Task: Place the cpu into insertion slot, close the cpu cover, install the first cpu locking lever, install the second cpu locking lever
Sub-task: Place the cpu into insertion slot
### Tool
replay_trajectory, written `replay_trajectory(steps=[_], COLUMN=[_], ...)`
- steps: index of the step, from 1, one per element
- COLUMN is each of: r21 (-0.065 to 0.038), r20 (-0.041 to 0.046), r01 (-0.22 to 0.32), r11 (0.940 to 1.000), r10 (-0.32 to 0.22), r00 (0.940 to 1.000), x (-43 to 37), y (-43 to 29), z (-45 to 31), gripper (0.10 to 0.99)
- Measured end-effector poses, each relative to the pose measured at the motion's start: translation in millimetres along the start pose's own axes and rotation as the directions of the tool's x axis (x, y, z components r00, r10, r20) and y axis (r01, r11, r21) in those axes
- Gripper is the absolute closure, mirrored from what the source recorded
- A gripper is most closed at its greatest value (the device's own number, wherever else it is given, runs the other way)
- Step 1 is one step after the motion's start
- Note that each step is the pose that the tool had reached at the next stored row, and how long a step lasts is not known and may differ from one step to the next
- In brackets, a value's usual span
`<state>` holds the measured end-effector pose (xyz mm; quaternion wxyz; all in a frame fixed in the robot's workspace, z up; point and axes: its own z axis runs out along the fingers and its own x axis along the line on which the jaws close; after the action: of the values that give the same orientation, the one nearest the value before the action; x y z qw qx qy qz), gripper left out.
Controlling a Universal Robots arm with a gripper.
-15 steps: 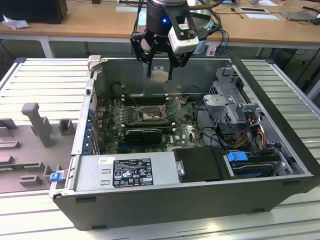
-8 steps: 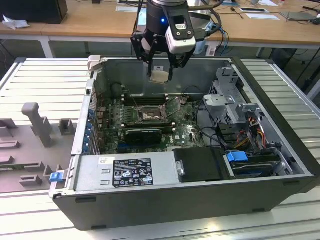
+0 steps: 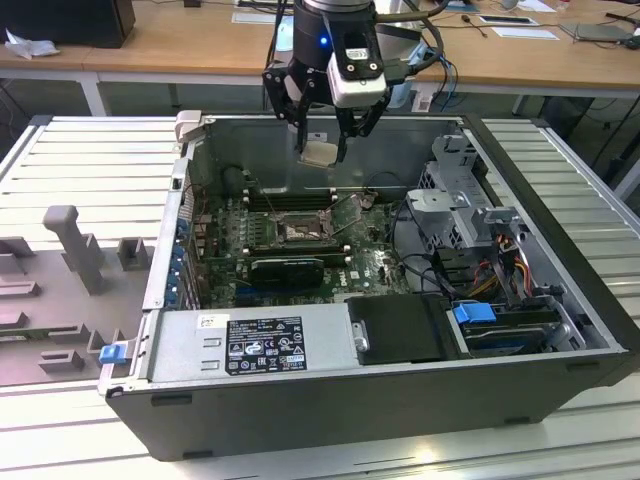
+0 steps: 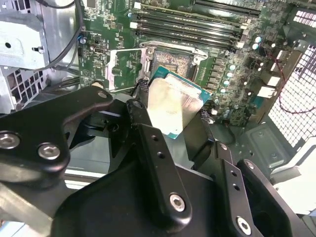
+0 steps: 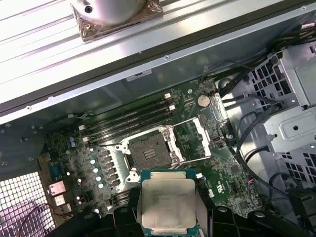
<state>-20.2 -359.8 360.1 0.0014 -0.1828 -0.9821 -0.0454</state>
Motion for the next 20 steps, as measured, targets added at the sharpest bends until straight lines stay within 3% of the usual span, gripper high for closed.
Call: replay_trajectory(steps=[12, 20], r21=[-0.002, -0.004], r20=[0.0073, 0.0130], r01=[-0.084, -0.148], r11=[0.9965, 0.9890], r10=[0.084, 0.148], r00=[0.9965, 0.9889], x=[0.0, 0.0], y=[0.0, 0.0], z=[0.2, 0.1], gripper=[0.561, 0.561])
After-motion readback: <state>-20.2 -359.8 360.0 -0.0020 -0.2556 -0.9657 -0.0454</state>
